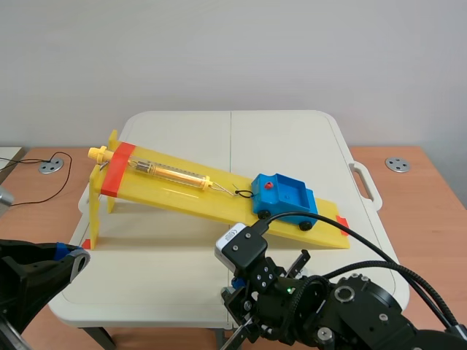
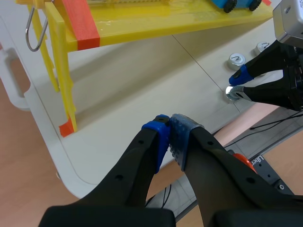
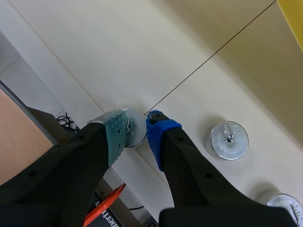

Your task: Place the four metal weights on the blue cart on the ramp.

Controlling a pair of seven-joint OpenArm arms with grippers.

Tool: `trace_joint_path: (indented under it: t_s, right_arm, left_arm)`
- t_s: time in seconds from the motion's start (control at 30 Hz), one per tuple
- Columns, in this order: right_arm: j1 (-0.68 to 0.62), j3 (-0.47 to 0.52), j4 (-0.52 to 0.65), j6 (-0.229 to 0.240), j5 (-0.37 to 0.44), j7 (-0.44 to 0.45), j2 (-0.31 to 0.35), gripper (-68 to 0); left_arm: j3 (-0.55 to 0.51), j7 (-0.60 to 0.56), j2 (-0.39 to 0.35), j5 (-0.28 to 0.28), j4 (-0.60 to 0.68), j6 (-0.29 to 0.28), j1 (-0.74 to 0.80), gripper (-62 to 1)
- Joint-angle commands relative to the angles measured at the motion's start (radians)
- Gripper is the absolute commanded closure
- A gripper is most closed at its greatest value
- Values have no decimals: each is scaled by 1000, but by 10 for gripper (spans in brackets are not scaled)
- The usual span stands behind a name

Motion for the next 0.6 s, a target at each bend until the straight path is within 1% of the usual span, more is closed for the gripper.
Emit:
trace_joint_path:
  t_s: [0.0,0.03,0.13,0.27,0.37,0.57]
  right_arm:
    - [89,-12,61,-52,15,98,-22,-108]
    - [89,-12,61,-58,15,87,-21,-89]
    - [89,-12,61,-105,15,62,-21,-59]
    - [89,-10,61,-147,15,63,-19,-19]
    - [89,-10,61,-149,15,64,-19,-8]
    - [89,-10,69,-148,15,75,-18,-8]
  left_arm:
    - [-16,-100,21,-77,76,-45,-3,-27]
    - [-16,-100,21,-77,76,-45,-3,-27]
    - [-16,-100,21,-77,76,-45,-3,-27]
    - [-16,-100,21,-77,76,-45,-3,-27]
    - [-16,-100,21,-77,76,-45,-3,-27]
    - [-16,-100,21,-77,76,-45,-3,-27]
